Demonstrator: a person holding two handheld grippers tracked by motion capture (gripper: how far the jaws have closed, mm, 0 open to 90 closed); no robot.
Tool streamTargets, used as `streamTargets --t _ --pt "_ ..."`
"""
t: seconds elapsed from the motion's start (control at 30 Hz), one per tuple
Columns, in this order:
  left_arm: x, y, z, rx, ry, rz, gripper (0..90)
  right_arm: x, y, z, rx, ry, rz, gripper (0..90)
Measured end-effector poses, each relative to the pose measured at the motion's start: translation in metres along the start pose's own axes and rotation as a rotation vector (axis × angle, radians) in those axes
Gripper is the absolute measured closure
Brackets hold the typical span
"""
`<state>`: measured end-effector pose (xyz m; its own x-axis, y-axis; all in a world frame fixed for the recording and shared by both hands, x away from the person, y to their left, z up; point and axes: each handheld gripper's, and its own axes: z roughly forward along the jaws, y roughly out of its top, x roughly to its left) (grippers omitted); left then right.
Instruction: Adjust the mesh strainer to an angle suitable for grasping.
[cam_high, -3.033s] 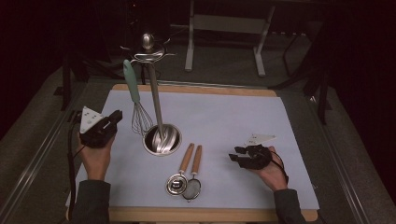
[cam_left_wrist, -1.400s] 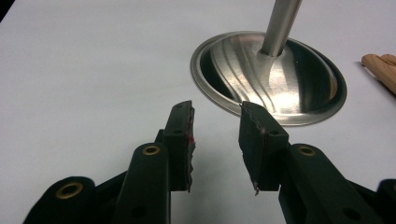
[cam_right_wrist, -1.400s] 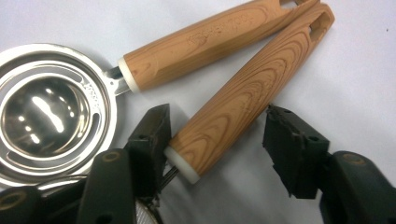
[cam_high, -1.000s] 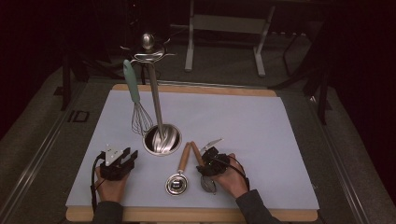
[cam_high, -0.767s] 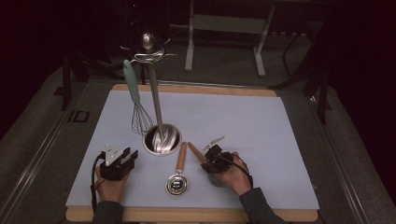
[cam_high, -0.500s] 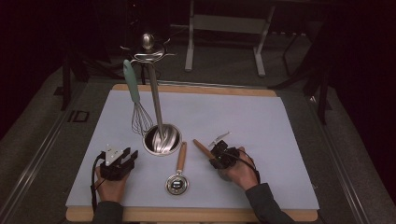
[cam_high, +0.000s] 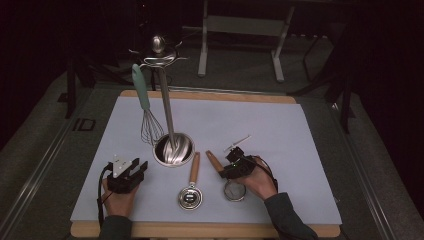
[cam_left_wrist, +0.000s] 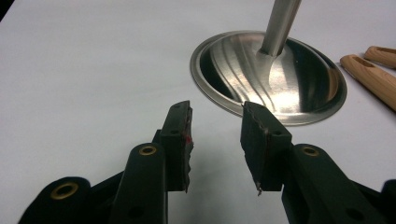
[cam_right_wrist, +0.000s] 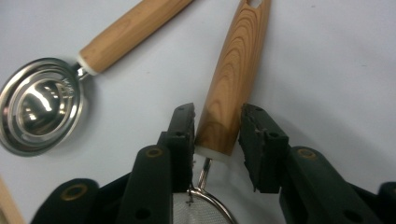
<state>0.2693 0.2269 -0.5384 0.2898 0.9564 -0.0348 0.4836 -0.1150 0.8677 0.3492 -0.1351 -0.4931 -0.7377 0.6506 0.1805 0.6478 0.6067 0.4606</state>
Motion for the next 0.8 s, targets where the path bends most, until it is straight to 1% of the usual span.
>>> streamTargets --t 0.13,0.2,0.27,0.37,0.57,0.63,0.73,0.8 --pt "0.000 0.000 0.000 -0.001 0.000 -0.002 63.8 0.001 0.005 0.002 0.032 0.018 0.018 64.6" --pt "0.000 0.000 0.000 -0.001 0.001 -0.001 63.6 0.000 0.007 0.005 0.056 0.037 0.026 63.7" --pt "0.000 0.000 0.000 -0.001 0.000 -0.001 63.6 0.000 0.009 0.007 0.068 0.041 0.034 63.9" --pt "0.000 0.000 0.000 -0.001 0.000 -0.001 63.6 0.002 0.012 0.012 0.085 0.061 0.049 64.1" --pt "0.000 0.000 0.000 -0.002 0.001 0.000 63.6 0.000 0.017 0.022 0.122 0.136 0.087 64.2" --pt "0.000 0.000 -0.001 -0.002 0.001 0.000 63.6 0.001 0.018 0.024 0.117 0.132 0.092 66.3" --pt "0.000 0.000 0.000 -0.002 0.000 -0.002 63.5 0.001 0.019 0.022 0.095 0.103 0.101 70.8" --pt "0.000 0.000 0.000 -0.003 -0.001 -0.002 63.6 0.001 0.019 0.020 0.082 0.104 0.107 71.4"
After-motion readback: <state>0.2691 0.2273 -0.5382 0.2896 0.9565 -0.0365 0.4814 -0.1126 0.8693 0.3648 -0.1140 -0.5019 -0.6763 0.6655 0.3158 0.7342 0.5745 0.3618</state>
